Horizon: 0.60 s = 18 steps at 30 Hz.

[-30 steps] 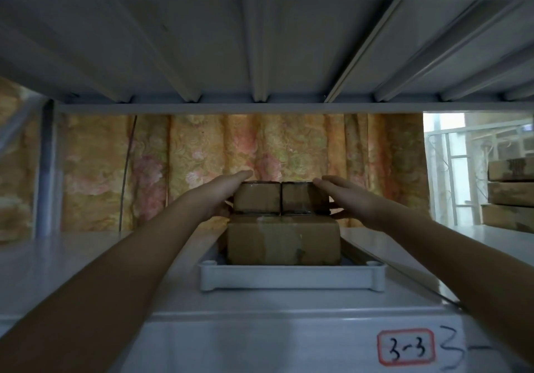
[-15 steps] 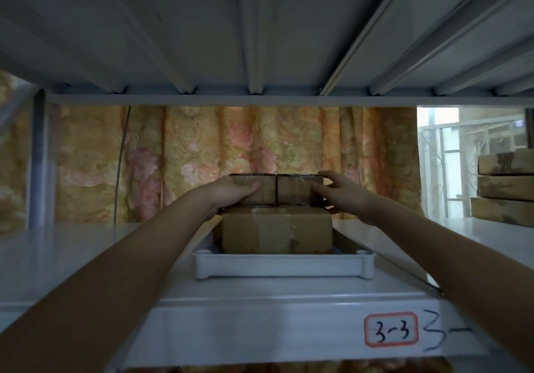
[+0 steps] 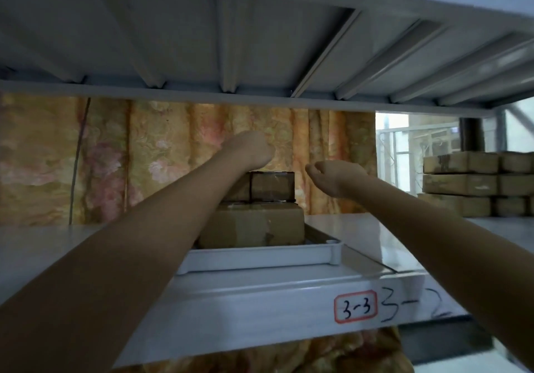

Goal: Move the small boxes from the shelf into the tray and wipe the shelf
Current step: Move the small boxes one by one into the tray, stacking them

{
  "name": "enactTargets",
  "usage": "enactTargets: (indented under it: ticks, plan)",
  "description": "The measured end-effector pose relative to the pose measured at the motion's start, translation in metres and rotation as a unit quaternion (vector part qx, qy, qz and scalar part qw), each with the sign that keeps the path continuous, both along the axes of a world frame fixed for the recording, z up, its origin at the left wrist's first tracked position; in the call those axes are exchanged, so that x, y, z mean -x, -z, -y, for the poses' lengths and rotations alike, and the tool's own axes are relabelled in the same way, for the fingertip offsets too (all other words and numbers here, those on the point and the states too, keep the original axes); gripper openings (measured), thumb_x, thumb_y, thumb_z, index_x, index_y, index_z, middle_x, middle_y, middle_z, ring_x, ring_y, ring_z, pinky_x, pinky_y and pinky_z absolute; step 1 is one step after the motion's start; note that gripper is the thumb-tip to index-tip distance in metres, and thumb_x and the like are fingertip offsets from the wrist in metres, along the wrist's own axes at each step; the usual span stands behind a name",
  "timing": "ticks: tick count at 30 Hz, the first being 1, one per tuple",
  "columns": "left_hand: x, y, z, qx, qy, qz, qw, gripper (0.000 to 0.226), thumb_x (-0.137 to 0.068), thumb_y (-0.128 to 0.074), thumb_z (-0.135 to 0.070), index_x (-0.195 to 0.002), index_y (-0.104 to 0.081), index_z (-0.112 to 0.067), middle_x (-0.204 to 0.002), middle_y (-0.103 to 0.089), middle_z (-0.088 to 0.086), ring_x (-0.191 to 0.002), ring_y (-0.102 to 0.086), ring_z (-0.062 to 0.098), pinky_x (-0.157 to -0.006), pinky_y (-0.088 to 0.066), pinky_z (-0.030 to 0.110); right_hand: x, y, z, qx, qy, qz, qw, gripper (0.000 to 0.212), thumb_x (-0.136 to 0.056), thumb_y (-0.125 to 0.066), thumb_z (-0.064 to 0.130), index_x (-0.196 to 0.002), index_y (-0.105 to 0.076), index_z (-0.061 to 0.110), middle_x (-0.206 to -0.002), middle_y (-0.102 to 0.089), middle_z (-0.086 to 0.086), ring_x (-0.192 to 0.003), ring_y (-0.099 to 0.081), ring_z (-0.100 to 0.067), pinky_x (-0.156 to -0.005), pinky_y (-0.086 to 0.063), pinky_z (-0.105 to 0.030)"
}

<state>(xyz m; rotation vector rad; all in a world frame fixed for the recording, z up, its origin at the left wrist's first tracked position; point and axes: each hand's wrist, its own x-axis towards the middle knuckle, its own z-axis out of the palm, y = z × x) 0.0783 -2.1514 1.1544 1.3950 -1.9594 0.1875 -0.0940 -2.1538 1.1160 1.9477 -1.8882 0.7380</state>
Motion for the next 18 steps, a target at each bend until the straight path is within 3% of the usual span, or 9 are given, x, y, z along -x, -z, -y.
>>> enactTargets:
  ticks: [3, 7, 10, 14, 18]
  plan:
    - [0.053, 0.000, -0.011, 0.006, 0.056, 0.021, 0.998, 0.037, -0.097, -0.040, -0.023, -0.110, -0.060, 0.005, -0.111, -0.062, 0.022, -0.096, -0.058, 0.033, -0.063, -0.034, 0.029, 0.018, 0.000, -0.015, -0.003, 0.074, -0.066, 0.995, 0.059, -0.100, -0.018, 0.049, -0.127, -0.054, 0.011, -0.125, -0.060, -0.012, -0.114, -0.056, -0.028, -0.096, -0.045, -0.042]
    - [0.118, 0.005, -0.030, -0.032, 0.175, -0.011, 0.984, 0.039, -0.097, -0.040, -0.022, -0.116, -0.058, 0.008, -0.118, -0.059, 0.024, -0.093, -0.058, 0.032, -0.057, -0.033, 0.026, 0.056, -0.001, -0.042, -0.063, 0.150, -0.112, 0.980, 0.061, -0.099, -0.013, 0.049, -0.137, -0.048, 0.016, -0.137, -0.053, -0.008, -0.126, -0.050, -0.027, -0.103, -0.038, -0.041]
    - [0.160, 0.013, -0.037, -0.005, 0.184, 0.039, 0.982, 0.034, -0.093, -0.044, -0.024, -0.109, -0.064, -0.001, -0.114, -0.063, 0.017, -0.100, -0.060, 0.031, -0.068, -0.039, 0.027, 0.092, 0.001, -0.074, -0.083, 0.207, -0.125, 0.967, 0.061, -0.100, -0.012, 0.048, -0.136, -0.047, 0.015, -0.141, -0.049, -0.008, -0.130, -0.045, -0.027, -0.102, -0.035, -0.040]
    - [0.214, 0.023, -0.039, -0.003, 0.198, 0.101, 0.975, 0.037, -0.095, -0.044, -0.028, -0.122, -0.063, -0.010, -0.127, -0.060, 0.009, -0.111, -0.058, 0.027, -0.087, -0.048, 0.030, 0.160, 0.004, -0.111, -0.128, 0.297, -0.116, 0.939, 0.050, -0.101, -0.022, 0.036, -0.139, -0.044, 0.012, -0.143, -0.047, -0.009, -0.128, -0.046, -0.028, -0.100, -0.037, -0.039]
    - [0.255, 0.036, -0.044, -0.056, 0.213, 0.153, 0.963, 0.042, -0.098, -0.042, -0.029, -0.138, -0.051, -0.018, -0.146, -0.045, 0.007, -0.130, -0.045, 0.026, -0.108, -0.038, 0.035, 0.226, 0.008, -0.144, -0.194, 0.334, -0.119, 0.915, 0.041, -0.100, -0.033, 0.026, -0.133, -0.050, 0.009, -0.137, -0.051, -0.011, -0.127, -0.046, -0.033, -0.102, -0.039, -0.045]
